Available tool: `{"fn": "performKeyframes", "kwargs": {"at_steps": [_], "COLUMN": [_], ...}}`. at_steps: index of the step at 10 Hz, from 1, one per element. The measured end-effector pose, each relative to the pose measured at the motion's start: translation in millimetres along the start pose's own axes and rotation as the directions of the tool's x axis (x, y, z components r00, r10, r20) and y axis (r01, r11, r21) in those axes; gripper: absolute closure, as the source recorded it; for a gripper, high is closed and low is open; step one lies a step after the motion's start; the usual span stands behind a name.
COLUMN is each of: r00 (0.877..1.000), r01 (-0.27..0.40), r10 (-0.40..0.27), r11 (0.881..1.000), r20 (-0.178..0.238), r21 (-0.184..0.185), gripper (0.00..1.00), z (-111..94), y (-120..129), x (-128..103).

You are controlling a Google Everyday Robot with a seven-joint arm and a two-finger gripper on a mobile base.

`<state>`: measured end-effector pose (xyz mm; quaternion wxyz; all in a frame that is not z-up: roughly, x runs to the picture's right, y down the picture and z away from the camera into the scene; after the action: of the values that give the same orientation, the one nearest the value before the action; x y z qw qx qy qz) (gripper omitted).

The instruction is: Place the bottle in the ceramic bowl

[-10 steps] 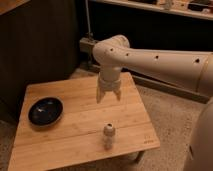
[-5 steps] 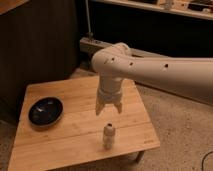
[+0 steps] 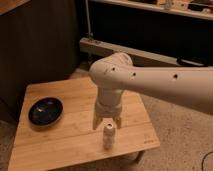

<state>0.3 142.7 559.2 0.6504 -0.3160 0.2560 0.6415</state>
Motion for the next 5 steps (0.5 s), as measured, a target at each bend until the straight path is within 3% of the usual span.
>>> {"fn": "performKeyframes", "kwargs": {"at_steps": [5], "r00": [0.999], "r01": [-0.001], "r10": [0.0], "r11": [1.0], "r20": [0.036], "r21": [0.028], "gripper": [0.35], "z": [11], "y": [2], "x": [10]}}
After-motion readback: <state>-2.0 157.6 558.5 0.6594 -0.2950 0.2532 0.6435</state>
